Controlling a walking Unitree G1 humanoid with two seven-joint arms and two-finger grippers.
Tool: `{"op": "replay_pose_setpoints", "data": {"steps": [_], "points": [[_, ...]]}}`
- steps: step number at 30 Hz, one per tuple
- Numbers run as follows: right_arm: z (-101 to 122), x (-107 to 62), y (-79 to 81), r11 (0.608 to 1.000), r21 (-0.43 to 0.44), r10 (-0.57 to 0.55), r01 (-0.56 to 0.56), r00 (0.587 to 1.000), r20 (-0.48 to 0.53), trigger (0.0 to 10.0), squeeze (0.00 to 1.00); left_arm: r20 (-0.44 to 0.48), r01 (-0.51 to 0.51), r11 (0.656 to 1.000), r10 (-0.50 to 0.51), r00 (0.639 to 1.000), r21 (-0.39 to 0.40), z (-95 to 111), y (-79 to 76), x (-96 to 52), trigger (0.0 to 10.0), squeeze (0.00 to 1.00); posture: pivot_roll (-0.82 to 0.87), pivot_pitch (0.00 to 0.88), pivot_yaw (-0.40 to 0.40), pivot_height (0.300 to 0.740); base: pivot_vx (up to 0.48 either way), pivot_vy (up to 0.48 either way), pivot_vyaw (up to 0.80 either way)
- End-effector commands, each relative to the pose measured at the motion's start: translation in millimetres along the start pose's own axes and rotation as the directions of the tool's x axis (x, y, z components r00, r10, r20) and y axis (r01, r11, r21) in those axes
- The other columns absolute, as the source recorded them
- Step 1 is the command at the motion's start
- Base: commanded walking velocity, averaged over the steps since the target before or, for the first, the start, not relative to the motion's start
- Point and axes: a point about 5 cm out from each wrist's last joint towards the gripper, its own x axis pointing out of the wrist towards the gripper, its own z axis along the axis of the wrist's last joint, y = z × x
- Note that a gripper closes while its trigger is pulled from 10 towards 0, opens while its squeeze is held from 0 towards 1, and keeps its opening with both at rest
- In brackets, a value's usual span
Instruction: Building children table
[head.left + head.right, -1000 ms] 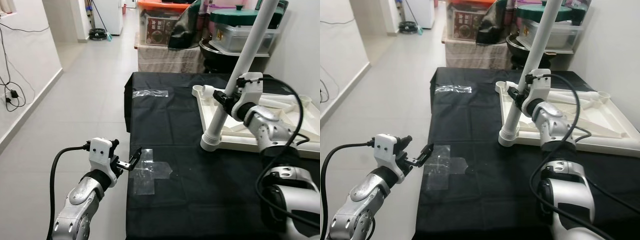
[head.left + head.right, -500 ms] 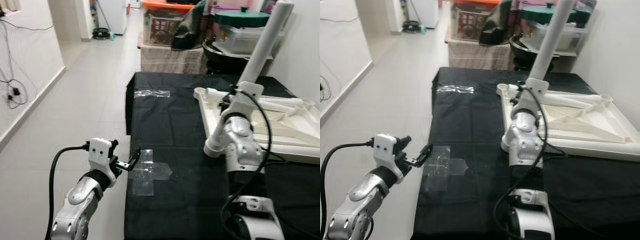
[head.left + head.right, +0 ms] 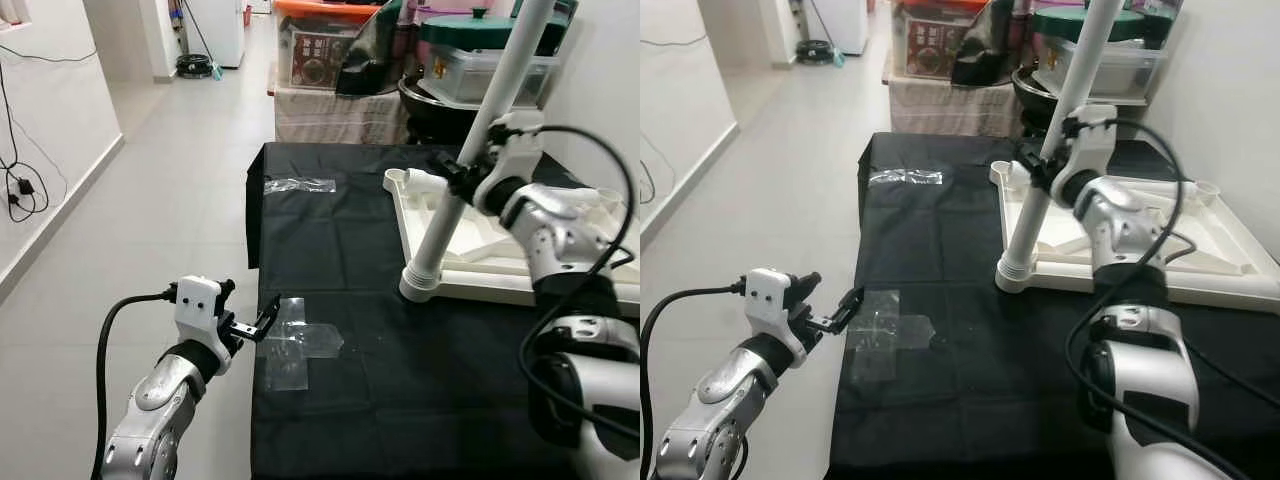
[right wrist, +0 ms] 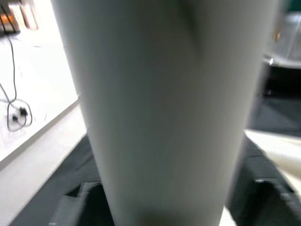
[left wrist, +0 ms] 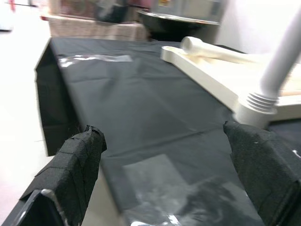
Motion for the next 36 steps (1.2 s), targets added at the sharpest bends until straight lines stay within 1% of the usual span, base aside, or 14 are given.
{"op": "replay_pose_setpoints", "data": {"steps": [1, 8, 14, 16, 19, 25, 26, 27, 28, 30, 31, 33, 34, 36], "points": [[-10.1, -1.8, -5.0, 1.0, -0.025, -0.005, 0.004, 0.999, -0.035, 0.0, 0.0, -0.01, 0.003, 1.0, -0.003, 1.0, 0.001, -1.1, 0.4, 0.9, 10.0, 0.0, 0.08, 0.0, -0.096, 0.74, 0.0, 0.0, 0.0], [-25.8, -1.8, -1.6, 1.0, -0.009, 0.015, -0.016, 0.998, -0.067, 0.0, 0.0, -0.008, 0.006, 1.0, -0.006, 1.0, 0.002, -0.7, 0.3, 1.3, 10.0, 0.0, 0.08, 0.0, -0.093, 0.74, 0.0, 0.0, 0.0], [-43.5, -4.1, -15.7, 0.9, -0.034, -0.436, 0.435, 0.894, -0.104, 0.0, 0.0, -0.01, 0.008, 1.0, -0.008, 1.0, 0.005, 0.0, 1.5, 0.7, 10.0, 0.0, 0.08, 0.0, -0.09, 0.74, 0.0, 0.0, 0.0], [-59.2, -6.9, 5.0, 0.8, 0.022, -0.593, 0.599, 0.797, -0.116, 0.0, 0.0, -0.012, 0.01, 1.0, -0.01, 1.0, 0.002, -0.4, 1.1, 1.1, 10.0, 0.0, 0.08, 0.0, -0.082, 0.74, 0.0, 0.0, 0.0], [-71.8, -7.4, 34.9, 0.773, 0.05, -0.621, 0.632, 0.771, -0.141, 0.0, 0.0, -0.014, 0.016, 1.0, -0.016, 1.0, -0.001, -1.2, -1.7, 1.9, 10.0, 0.0, 0.08, 0.0, -0.084, 0.74, 0.0, 0.0, 0.0], [-71.2, 1.7, 57.5, 0.817, 0.007, -0.57, 0.577, 0.809, -0.144, 0.0, 0.0, -0.02, 0.02, 1.0, -0.02, 1.0, -0.001, -2.0, -2.8, 1.7, 10.0, 0.0, 0.08, 0.0, -0.091, 0.74, 0.0, 0.0, 0.0], [-69.5, 5.9, 59.5, 0.84, -0.017, -0.537, 0.542, 0.828, -0.157, 3.6, 0.0, -0.022, 0.018, 1.0, -0.018, 1.0, 0.001, -2.5, -1.6, 1.1, 10.0, 0.0, 0.08, 0.0, -0.091, 0.74, 0.0, 0.0, 0.0], [-69.5, 5.9, 59.5, 0.84, -0.017, -0.537, 0.542, 0.828, -0.157, 3.6, 0.0, -0.022, 0.018, 1.0, -0.018, 1.0, 0.001, -2.5, -1.6, 1.1, 10.0, 0.0, 0.08, 0.0, -0.091, 0.74, 0.0, 0.0, 0.0], [-63.7, 7.5, 57.8, 0.852, -0.035, -0.521, 0.522, 0.842, -0.136, 10.0, 0.0, -0.024, 0.014, 1.0, -0.014, 1.0, 0.001, -2.8, -0.4, 0.7, 10.0, 0.0, 0.08, 0.0, -0.091, 0.74, 0.0, 0.0, 0.0], [-55.0, 5.5, 54.4, 0.849, -0.02, -0.528, 0.528, 0.846, -0.079, 10.0, 0.09, -0.024, 0.011, 1.0, -0.011, 1.0, 0.001, -3.0, 0.2, 0.2, 10.0, 0.0, 0.08, 0.0, -0.095, 0.74, 0.0, 0.0, 0.0], [-49.3, 3.9, 51.4, 0.852, -0.02, -0.524, 0.523, 0.851, -0.048, 10.0, 1.0, -0.024, 0.009, 1.0, -0.009, 1.0, 0.0, -3.1, 0.2, 0.1, 10.0, 0.0, 0.08, 0.0, -0.095, 0.74, 0.0, 0.0, 0.0], [-42.8, 2.7, 45.8, 0.857, -0.016, -0.515, 0.515, 0.856, -0.035, 10.0, 1.0, -0.024, 0.009, 1.0, -0.009, 1.0, -0.002, -3.3, -0.8, -0.1, 10.0, 0.0, 0.08, 0.0, -0.093, 0.74, 0.0, 0.0, 0.0], [-35.4, 1.9, 40.1, 0.873, -0.015, -0.487, 0.487, 0.873, -0.029, 10.0, 0.0, -0.024, 0.01, 1.0, -0.01, 1.0, -0.004, -3.8, -1.8, -0.3, 10.0, 0.0, 0.08, 0.0, -0.093, 0.74, 0.0, 0.0, 0.0], [-30.8, 1.5, 36.7, 0.885, -0.016, -0.466, 0.466, 0.884, -0.03, 10.0, 0.0, -0.025, 0.011, 1.0, -0.011, 1.0, -0.005, -4.1, -2.4, -0.6, 10.0, 0.0, 0.08, 0.0, -0.09, 0.74, 0.0, 0.0, 0.0]]}}
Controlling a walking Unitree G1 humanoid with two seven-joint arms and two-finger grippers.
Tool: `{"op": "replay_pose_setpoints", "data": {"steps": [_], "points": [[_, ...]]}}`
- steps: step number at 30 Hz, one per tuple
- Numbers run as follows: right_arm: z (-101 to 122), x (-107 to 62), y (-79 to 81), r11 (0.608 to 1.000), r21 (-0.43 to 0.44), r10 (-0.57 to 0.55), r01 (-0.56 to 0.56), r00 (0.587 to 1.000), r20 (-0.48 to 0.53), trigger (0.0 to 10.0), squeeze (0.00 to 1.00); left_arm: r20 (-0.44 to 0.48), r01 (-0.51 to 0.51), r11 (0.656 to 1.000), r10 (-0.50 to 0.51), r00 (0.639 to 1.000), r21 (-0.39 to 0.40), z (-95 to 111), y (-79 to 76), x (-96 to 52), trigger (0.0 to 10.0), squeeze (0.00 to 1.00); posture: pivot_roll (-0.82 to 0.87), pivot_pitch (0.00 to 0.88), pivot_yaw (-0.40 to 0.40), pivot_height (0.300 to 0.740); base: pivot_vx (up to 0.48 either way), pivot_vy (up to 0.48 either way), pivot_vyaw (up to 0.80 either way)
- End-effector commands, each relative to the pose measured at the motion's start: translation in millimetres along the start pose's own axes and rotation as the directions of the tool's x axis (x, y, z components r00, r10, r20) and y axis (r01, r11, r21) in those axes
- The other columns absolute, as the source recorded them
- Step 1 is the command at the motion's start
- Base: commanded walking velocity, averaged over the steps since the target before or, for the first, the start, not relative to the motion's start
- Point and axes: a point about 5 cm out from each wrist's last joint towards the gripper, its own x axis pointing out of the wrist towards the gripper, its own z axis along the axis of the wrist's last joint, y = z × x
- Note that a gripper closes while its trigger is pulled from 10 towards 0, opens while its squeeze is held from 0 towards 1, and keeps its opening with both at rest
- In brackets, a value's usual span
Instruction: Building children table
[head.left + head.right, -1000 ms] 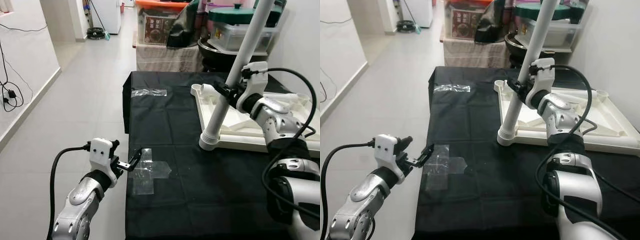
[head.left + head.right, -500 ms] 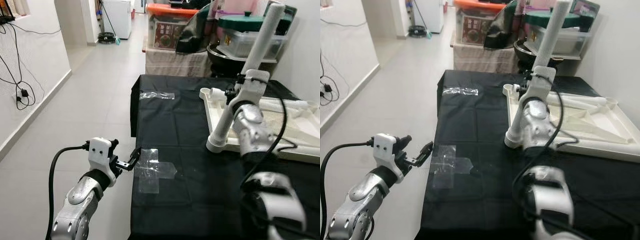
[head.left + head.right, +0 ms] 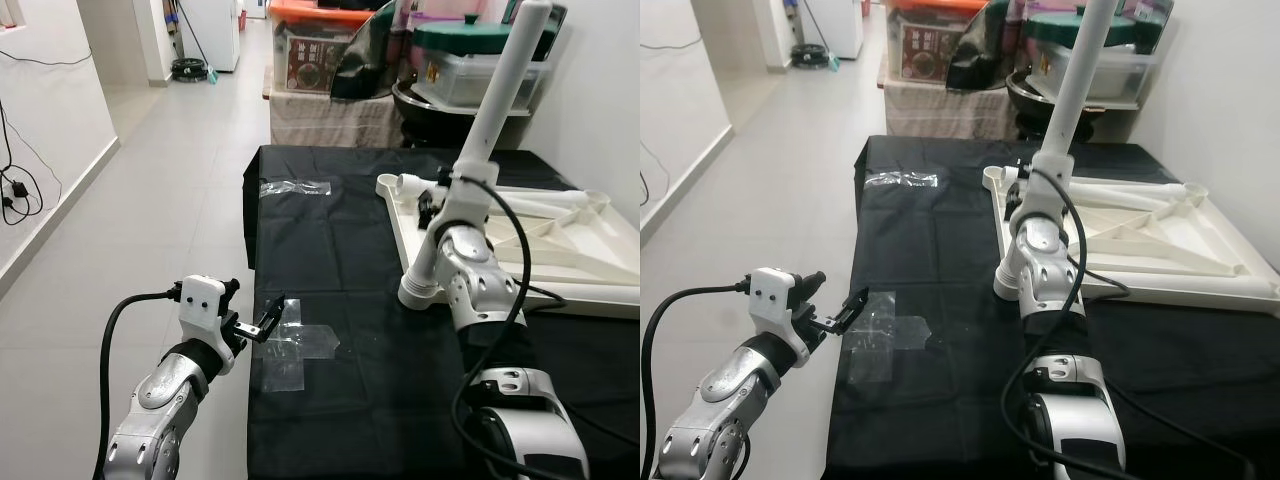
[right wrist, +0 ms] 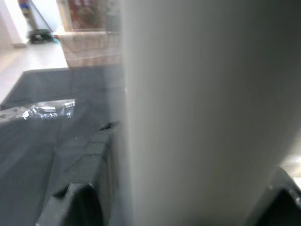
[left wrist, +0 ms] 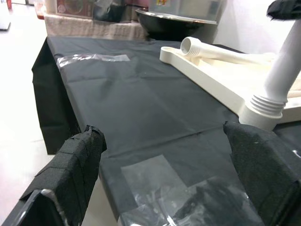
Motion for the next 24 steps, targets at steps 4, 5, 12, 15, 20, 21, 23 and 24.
{"op": "replay_pose_setpoints", "data": {"steps": [4, 5, 12, 15, 20, 21, 23, 24], "points": [[19.6, 4.0, -5.8, 0.919, -0.045, 0.393, -0.391, 0.918, 0.06, 10.0, 0.0, -0.026, 0.009, 1.0, -0.009, 1.0, -0.003, -3.6, -1.1, -0.6, 10.0, 0.0, 0.07, 0.0, -0.085, 0.74, 0.0, 0.0, 0.0], [18.0, 3.7, -12.2, 0.869, -0.077, 0.492, -0.488, 0.869, 0.053, 10.0, 0.0, -0.027, 0.011, 1.0, -0.011, 1.0, 0.0, -3.5, -0.4, -0.3, 10.0, 0.0, 0.08, 0.0, -0.087, 0.74, 0.0, 0.0, 0.0], [-4.9, 6.1, -26.0, 0.802, -0.088, 0.587, -0.59, 0.807, -0.061, 0.0, 0.0, -0.025, 0.013, 1.0, -0.013, 1.0, 0.004, -2.7, 0.4, 1.5, 10.0, 0.0, 0.08, 0.0, -0.082, 0.74, 0.0, 0.0, 0.0], [-11.9, 6.9, -25.4, 0.813, -0.09, 0.569, -0.575, 0.818, -0.079, 0.0, 0.0, -0.025, 0.015, 1.0, -0.015, 1.0, 0.004, -2.4, -0.2, 1.8, 10.0, 0.0, 0.08, 0.0, -0.083, 0.74, 0.0, 0.0, 0.0], [-26.8, 10.2, -23.7, 0.892, -0.056, 0.439, -0.449, 0.889, -0.126, 0.0, 0.0, -0.026, 0.014, 1.0, -0.014, 1.0, 0.006, -1.7, 1.3, 0.6, 10.0, 0.0, 0.09, 0.0, -0.084, 0.74, 0.0, 0.0, 0.0], [-37.4, 11.8, -24.4, 0.969, 0.003, 0.247, -0.249, 0.958, -0.146, 0.0, 0.0, -0.028, 0.011, 1.0, -0.011, 1.0, 0.008, -1.5, 2.8, -0.7, 10.0, 0.0, 0.09, 0.0, -0.078, 0.74, 0.0, 0.0, 0.0], [-41.5, 11.4, -25.3, 0.987, 0.034, 0.159, -0.156, 0.975, -0.153, 0.0, 0.0, -0.028, 0.011, 1.0, -0.011, 1.0, 0.008, -1.5, 2.9, -1.0, 10.0, 0.0, 0.09, 0.0, -0.078, 0.74, 0.0, 0.0, 0.0], [-48.0, 9.5, -28.3, 0.997, 0.073, 0.04, -0.028, 0.986, -0.163, 0.0, 0.0, -0.029, 0.012, 1.0, -0.012, 1.0, 0.008, -1.7, 2.5, -0.8, 10.0, 0.0, 0.09, 0.0, -0.077, 0.74, 0.0, 0.0, 0.0]]}}
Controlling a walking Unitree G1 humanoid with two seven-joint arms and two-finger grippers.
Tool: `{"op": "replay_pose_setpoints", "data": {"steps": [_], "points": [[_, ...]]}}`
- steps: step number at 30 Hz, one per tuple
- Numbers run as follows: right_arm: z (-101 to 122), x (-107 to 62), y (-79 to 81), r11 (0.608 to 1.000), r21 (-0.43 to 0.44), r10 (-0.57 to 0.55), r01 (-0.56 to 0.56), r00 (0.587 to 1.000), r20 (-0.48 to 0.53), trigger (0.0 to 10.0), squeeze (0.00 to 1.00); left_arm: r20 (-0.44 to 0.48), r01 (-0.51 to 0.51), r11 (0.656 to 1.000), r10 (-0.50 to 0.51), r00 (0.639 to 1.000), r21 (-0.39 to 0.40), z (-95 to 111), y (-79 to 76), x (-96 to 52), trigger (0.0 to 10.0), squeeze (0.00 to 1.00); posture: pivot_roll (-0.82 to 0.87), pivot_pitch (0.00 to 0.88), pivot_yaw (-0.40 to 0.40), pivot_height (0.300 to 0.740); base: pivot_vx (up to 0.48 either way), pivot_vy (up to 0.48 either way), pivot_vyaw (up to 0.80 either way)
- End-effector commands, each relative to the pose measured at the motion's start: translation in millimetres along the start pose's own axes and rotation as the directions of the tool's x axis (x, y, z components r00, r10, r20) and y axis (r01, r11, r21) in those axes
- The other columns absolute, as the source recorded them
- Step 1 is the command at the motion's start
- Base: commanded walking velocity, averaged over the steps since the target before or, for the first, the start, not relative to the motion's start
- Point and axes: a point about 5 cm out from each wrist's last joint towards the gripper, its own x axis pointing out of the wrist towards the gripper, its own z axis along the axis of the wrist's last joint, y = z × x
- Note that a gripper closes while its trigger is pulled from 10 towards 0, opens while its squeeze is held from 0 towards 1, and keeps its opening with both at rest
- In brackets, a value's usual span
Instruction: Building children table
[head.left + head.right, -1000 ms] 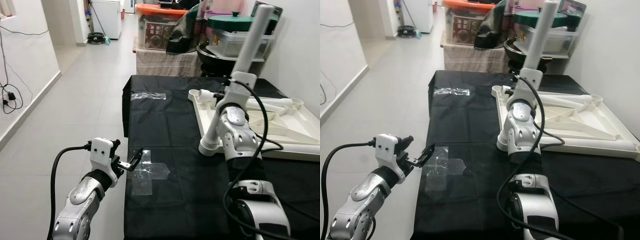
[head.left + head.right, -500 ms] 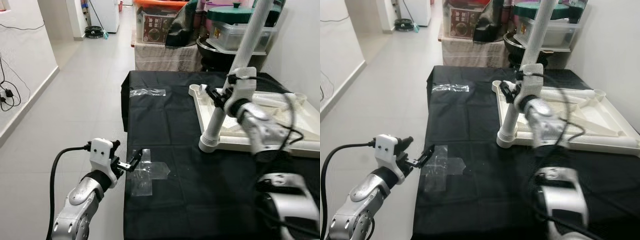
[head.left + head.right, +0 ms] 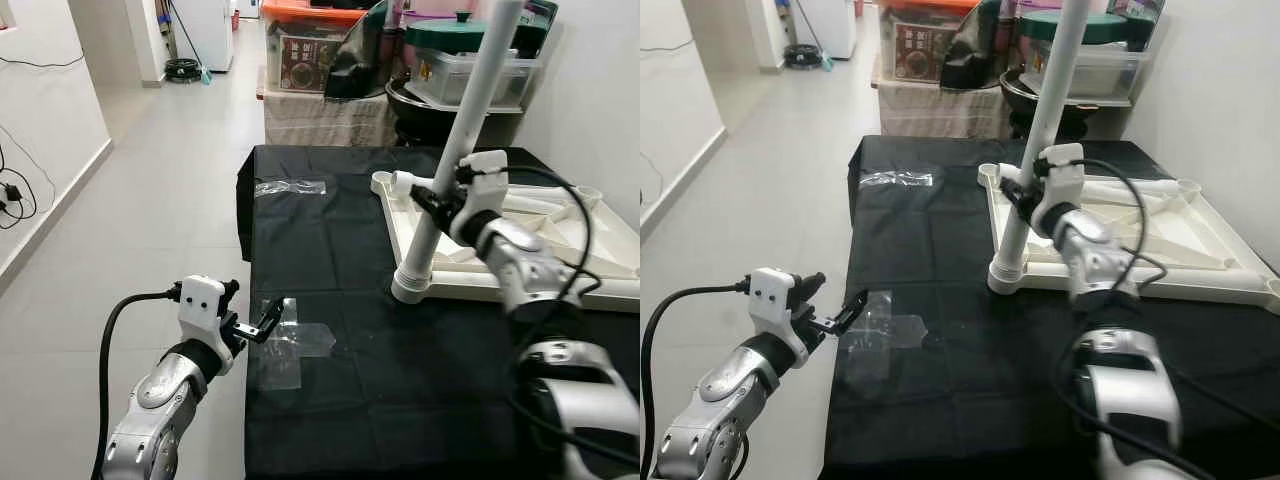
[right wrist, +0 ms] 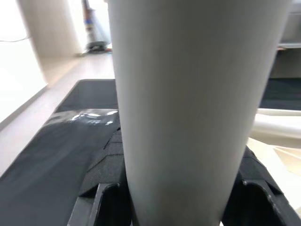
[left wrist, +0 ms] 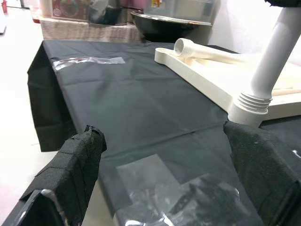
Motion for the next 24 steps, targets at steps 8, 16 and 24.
{"op": "replay_pose_setpoints", "data": {"steps": [8, 16, 24], "points": [[-69.0, -38.2, -0.8, 0.85, 0.065, -0.505, 0.523, 0.843, -0.183, 0.0, 0.0, -0.019, 0.008, 1.0, -0.008, 1.0, 0.001, -1.6, -0.8, 1.0, 10.0, 0.0, 0.08, 0.0, -0.074, 0.74, 0.0, 0.0, 0.0], [-41.3, -28.6, 29.6, 0.945, 0.106, -0.302, 0.311, 0.949, -0.094, 10.0, 1.0, -0.022, 0.007, 1.0, -0.007, 1.0, -0.006, -3.1, -2.1, 2.0, 10.0, 0.0, 0.07, 0.0, -0.078, 0.74, 0.0, 0.0, 0.0], [-6.8, -8.3, 32.0, 0.969, 0.142, 0.196, -0.2, 0.98, 0.038, 10.0, 0.0, -0.018, 0.01, 1.0, -0.01, 1.0, -0.013, -3.6, -3.5, 2.9, 10.0, 0.0, 0.06, 0.0, -0.075, 0.74, 0.0, 0.0, 0.0]]}}
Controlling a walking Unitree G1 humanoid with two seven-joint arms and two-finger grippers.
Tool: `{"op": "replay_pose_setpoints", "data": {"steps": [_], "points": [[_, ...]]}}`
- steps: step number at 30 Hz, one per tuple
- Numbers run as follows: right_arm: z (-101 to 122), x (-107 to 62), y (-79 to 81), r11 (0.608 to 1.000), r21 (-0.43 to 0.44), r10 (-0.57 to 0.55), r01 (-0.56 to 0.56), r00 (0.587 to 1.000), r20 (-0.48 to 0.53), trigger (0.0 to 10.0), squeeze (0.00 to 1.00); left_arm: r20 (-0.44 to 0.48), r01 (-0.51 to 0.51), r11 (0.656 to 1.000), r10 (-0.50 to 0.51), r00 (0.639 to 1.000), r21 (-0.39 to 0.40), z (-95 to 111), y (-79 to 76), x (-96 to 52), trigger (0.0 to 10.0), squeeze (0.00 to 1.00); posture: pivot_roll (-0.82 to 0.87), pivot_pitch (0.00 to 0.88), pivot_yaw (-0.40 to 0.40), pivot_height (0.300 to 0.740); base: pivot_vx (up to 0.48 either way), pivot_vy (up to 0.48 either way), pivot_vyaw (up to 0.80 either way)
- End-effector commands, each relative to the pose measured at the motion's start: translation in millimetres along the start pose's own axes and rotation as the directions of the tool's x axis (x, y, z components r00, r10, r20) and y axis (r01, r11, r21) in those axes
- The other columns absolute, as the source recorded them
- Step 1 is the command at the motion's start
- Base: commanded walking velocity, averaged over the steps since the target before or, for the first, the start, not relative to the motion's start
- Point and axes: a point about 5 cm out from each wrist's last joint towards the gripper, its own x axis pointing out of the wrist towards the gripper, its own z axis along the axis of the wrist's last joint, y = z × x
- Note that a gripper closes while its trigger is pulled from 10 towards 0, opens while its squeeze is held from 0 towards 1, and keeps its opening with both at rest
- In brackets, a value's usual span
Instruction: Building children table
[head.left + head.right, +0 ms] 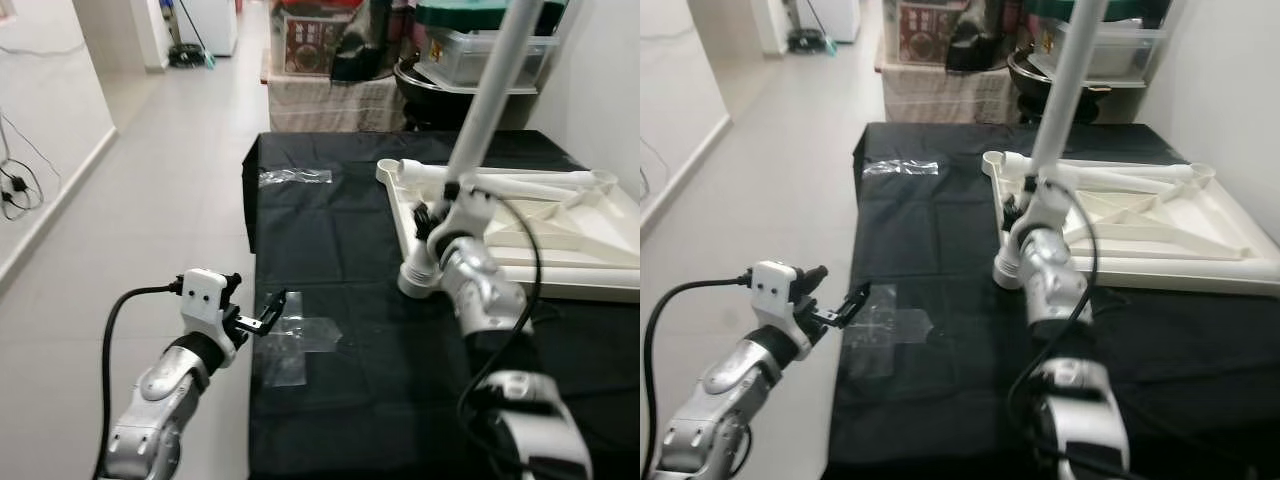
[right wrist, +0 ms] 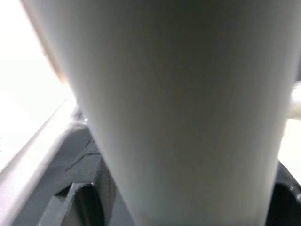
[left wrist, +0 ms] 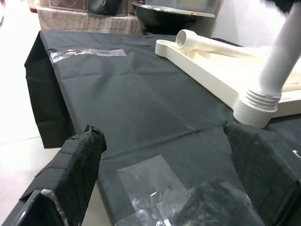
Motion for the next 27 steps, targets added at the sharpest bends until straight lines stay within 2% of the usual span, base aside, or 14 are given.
{"op": "replay_pose_setpoints", "data": {"steps": [1, 4, 7, 8, 9, 10, 11, 12, 19, 21, 22, 25, 26, 27], "points": [[-14.4, -0.7, 2.4, 0.98, -0.007, 0.196, -0.197, 0.979, -0.052, 10.0, 0.0, -0.019, 0.012, 1.0, -0.012, 1.0, -0.006, -3.9, -2.6, 1.9, 10.0, 0.0, 0.07, 0.0, -0.078, 0.74, 0.0, 0.0, 0.0], [-19.2, -8.5, -14.0, 0.948, -0.07, 0.301, -0.312, 0.944, -0.134, 10.0, 0.0, -0.02, 0.018, 1.0, -0.019, 1.0, -0.003, -3.1, -2.7, 2.6, 10.0, 0.0, 0.07, 0.0, -0.082, 0.74, 0.0, 0.0, 0.0], [-19.1, -10.6, -18.3, 0.92, -0.114, 0.352, -0.375, 0.918, -0.182, 10.0, 0.0, -0.019, 0.012, 1.0, -0.012, 1.0, 0.002, -2.3, 0.1, 1.8, 10.0, 0.0, 0.07, 0.0, -0.084, 0.74, 0.0, 0.0, 0.0], [-19.5, -10.4, -19.8, 0.91, -0.119, 0.37, -0.397, 0.908, -0.197, 8.6, 0.0, -0.019, 0.01, 1.0, -0.01, 1.0, 0.003, -2.3, 0.7, 1.4, 10.0, 0.0, 0.08, 0.0, -0.085, 0.74, 0.0, 0.0, 0.0], [-19.8, -10.2, -21.0, 0.904, -0.121, 0.381, -0.41, 0.901, -0.207, 8.6, 0.0, -0.019, 0.01, 1.0, -0.01, 1.0, 0.004, -2.4, 0.9, 1.2, 10.0, 0.0, 0.08, 0.0, -0.085, 0.74, 0.0, 0.0, 0.0], [-20.6, -9.4, -21.7, 0.903, -0.127, 0.38, -0.411, 0.901, -0.209, 3.3, 0.0, -0.02, 0.01, 1.0, -0.01, 1.0, 0.005, -2.5, 0.4, 0.9, 10.0, 0.0, 0.09, 0.0, -0.086, 0.74, 0.0, 0.0, 0.0], [-20.6, -9.4, -21.7, 0.903, -0.127, 0.38, -0.411, 0.901, -0.209, 3.3, 0.0, -0.02, 0.01, 1.0, -0.01, 1.0, 0.005, -2.5, 0.4, 0.9, 10.0, 0.0, 0.09, 0.0, -0.086, 0.74, 0.0, 0.0, 0.0], [-21.7, -8.6, -22.3, 0.906, -0.126, 0.373, -0.403, 0.904, -0.209, 0.0, 0.0, -0.02, 0.011, 1.0, -0.011, 1.0, 0.005, -2.4, -0.1, 0.7, 10.0, 0.0, 0.09, 0.0, -0.086, 0.74, 0.0, 0.0, 0.0], [-22.6, 0.3, -21.7, 0.956, -0.086, 0.267, -0.28, 0.954, -0.137, 0.0, 0.0, -0.021, 0.013, 1.0, -0.013, 1.0, 0.009, -1.8, 0.5, -0.4, 10.0, 0.0, 0.09, 0.0, -0.084, 0.74, 0.0, 0.0, 0.0], [-22.8, 2.5, -19.7, 0.988, -0.025, 0.149, -0.152, 0.985, -0.089, 0.0, 0.0, -0.022, 0.013, 1.0, -0.013, 1.0, 0.012, -1.3, 1.4, -0.5, 10.0, 0.0, 0.09, 0.0, -0.08, 0.74, 0.0, 0.0, 0.0], [-26.6, 1.8, -21.5, 1.0, 0.014, 0.023, -0.022, 0.997, -0.079, 0.0, 0.0, -0.023, 0.014, 1.0, -0.014, 1.0, 0.013, -1.4, 1.5, -0.3, 10.0, 0.0, 0.09, 0.0, -0.078, 0.74, 0.0, 0.0, 0.0], [-29.6, 0.4, -23.2, 0.997, 0.036, -0.062, 0.065, 0.995, -0.079, 0.0, 0.0, -0.023, 0.015, 1.0, -0.015, 1.0, 0.013, -1.6, 1.5, -0.1, 10.0, 0.0, 0.09, 0.0, -0.078, 0.74, 0.0, 0.0, 0.0], [-35.2, -4.3, -28.4, 0.98, 0.012, -0.197, 0.199, 0.976, -0.093, 0.0, 0.0, -0.024, 0.017, 1.0, -0.017, 1.0, 0.014, -1.8, 1.2, 0.0, 10.0, 0.0, 0.08, 0.0, -0.075, 0.74, 0.0, 0.0, 0.0], [-35.2, -4.3, -28.4, 0.98, 0.012, -0.197, 0.199, 0.976, -0.093, 0.0, 0.0, -0.024, 0.017, 1.0, -0.017, 1.0, 0.014, -1.8, 1.2, 0.0, 10.0, 0.0, 0.08, 0.0, -0.075, 0.74, 0.0, 0.0, 0.0]]}}
